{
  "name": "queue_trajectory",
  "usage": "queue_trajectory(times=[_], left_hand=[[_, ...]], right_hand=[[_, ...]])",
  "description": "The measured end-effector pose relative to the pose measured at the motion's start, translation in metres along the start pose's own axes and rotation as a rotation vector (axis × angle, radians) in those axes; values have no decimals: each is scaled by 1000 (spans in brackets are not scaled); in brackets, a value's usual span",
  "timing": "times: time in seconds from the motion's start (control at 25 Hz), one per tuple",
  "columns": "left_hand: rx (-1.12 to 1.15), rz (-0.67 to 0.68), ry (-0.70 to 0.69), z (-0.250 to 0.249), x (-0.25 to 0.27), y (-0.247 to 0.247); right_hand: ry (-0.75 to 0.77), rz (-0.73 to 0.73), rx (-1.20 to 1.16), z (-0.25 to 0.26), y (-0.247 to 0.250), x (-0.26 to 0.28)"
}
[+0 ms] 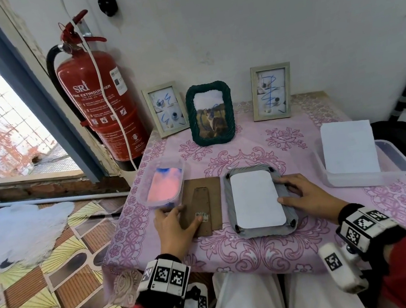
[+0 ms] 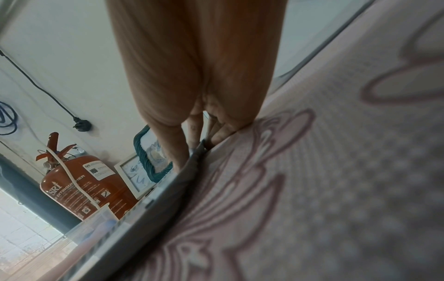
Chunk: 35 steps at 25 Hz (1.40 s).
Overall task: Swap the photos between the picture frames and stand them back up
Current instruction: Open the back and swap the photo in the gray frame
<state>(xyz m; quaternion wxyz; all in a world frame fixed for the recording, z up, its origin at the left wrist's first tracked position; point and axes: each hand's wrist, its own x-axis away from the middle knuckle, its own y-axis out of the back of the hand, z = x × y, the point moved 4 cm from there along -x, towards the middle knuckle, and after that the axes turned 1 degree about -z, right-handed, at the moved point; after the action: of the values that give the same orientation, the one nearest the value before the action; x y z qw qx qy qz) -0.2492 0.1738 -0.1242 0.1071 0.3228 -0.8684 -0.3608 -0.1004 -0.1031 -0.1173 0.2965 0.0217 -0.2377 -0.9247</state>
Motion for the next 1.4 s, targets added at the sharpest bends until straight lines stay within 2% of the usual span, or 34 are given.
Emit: queue_trajectory(times=[0.12,0.2,0.28,0.32,0.4,0.48,0.52,0.72,0.92,1.04,1.12,1.16,1.24,1.32,1.4], left_hand=[[126,-41,-114,-13,4,5],[161,-153,-240,-24,4,16],[61,-265,-325,-31,-5,28],[-55,-270,-345,-32,-12,32],[-249,-152,-324,-29,-28,32],[-263,-21,-281,-23,-38,31],[-248,4,-278,-21,-42,31],[-182,-18,-210,-10,-50,41],[-260,8,-191,-10,-52,45],[-385,-114,-236,-24,-43,40],[-314,-187,-257,-39,-32,30],[-263,-161,-255,-47,-28,22],[-209,-10,-252,-60,-21,-3],[-210,141,-245,-72,-14,-27],[-244,227,-201,-79,-9,-46]], right_hand=[[-11,0,-1,1,0,1],[-15,3,-2,2,0,2],[-18,4,3,3,0,2],[-19,2,7,3,0,2],[-20,-2,3,3,0,2],[-22,-1,-8,3,0,2],[-21,-1,-11,3,0,2],[-14,-1,-3,0,1,0],[-15,4,-6,0,1,0],[-18,6,-7,1,1,1],[-18,6,-2,1,1,1],[-17,7,-1,2,1,1],[-15,5,0,2,1,1],[-8,12,15,3,1,2],[-6,17,21,2,1,2]])
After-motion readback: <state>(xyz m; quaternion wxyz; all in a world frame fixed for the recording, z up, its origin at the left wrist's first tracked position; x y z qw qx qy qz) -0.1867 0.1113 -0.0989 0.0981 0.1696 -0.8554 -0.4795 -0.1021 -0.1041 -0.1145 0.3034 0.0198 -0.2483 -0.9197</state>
